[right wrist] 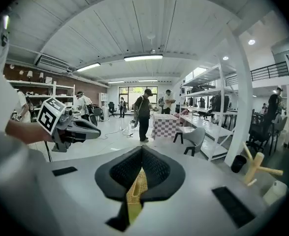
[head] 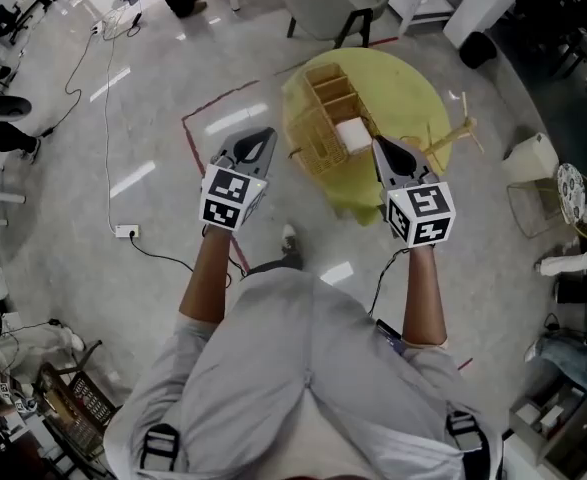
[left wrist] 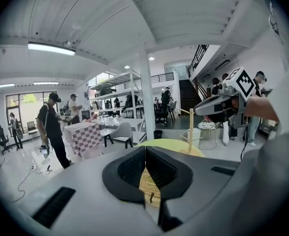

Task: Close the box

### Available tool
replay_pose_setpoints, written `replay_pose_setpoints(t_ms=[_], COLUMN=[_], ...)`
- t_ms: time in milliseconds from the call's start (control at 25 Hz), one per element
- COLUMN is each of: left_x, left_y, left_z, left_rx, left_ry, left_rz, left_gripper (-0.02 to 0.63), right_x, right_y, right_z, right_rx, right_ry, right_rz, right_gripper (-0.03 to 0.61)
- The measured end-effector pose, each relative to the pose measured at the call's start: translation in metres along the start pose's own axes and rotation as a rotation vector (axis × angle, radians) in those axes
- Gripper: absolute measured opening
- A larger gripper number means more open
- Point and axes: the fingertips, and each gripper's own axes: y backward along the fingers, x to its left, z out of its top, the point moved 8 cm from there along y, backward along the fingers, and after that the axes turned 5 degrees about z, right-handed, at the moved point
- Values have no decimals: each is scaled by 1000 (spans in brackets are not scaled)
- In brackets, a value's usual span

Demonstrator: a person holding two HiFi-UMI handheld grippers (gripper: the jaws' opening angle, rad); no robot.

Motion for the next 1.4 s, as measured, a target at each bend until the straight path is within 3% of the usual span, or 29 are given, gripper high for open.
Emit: replay_pose_setpoints(t_ms=[240, 640, 840, 920, 1400], left_x=[36, 53, 48, 45, 19], left_y=[-40, -88, -107, -114, -157], left_z=[-21, -68, -98, -111, -196], left_rx=[39, 134, 223, 270, 473], left_ry=[19, 75, 118, 124, 148], left_rz=[-50, -139, -181, -194, -282], left_gripper=[29, 31, 40, 119, 144], right_x=[-13, -21, -28, -33, -51], right_y=[-48, -83, -97, -102, -130], right_z=[0, -20, -40, -48, -87], right_rx=[42, 141, 194, 216, 311], right_ry=[-40, -44, -49, -51, -106], right_rz=[-17, -76, -96, -96, -70], right_gripper=[23, 23, 23, 23, 23])
